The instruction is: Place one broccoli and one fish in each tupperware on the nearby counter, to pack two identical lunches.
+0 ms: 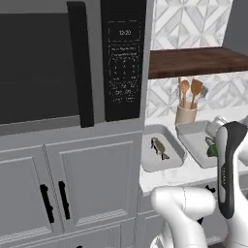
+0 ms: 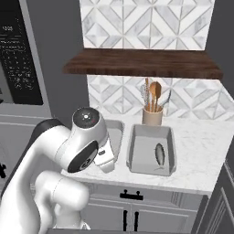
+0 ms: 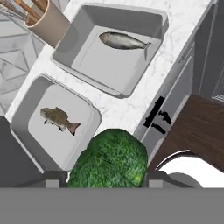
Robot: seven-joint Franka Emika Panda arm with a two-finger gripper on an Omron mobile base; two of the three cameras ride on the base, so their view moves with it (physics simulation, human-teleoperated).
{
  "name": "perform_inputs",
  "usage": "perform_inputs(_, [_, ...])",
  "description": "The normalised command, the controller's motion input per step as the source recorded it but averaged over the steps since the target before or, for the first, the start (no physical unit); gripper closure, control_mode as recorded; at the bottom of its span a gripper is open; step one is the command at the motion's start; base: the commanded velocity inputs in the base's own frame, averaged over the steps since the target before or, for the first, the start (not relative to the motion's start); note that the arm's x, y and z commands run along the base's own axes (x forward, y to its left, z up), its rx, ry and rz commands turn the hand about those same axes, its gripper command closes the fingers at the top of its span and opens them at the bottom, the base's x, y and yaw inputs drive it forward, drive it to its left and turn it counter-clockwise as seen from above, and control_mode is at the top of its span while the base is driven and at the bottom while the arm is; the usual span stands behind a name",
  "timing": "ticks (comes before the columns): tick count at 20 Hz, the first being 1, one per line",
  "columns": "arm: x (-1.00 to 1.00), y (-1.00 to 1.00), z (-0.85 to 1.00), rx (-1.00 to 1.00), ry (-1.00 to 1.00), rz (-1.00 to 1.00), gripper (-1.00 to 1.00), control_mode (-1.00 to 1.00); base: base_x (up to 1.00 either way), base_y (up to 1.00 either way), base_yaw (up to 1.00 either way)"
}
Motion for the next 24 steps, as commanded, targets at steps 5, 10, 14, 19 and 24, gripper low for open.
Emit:
perform_inputs(5, [0.00,0.00,0.00,0.00,0.00,0.00,1.00,1.00,0.00,-0.54,0.58])
perform_inputs(10, [0.49,-0.67,0.00,0.02,0.16,0.19,1.00,-1.00,0.00,0.00,0.00])
perform_inputs(14, [0.97,-0.08,-0.41,-0.14,0.02,-0.05,1.00,-1.00,0.00,0.00,0.00])
perform_inputs(19, [1.00,-0.27,-0.47,-0.11,0.02,-0.04,1.00,-1.00,0.00,0.00,0.00])
perform_inputs(24, [0.75,-0.74,-0.37,-0.01,0.08,0.00,1.00,-1.00,0.00,0.00,0.00])
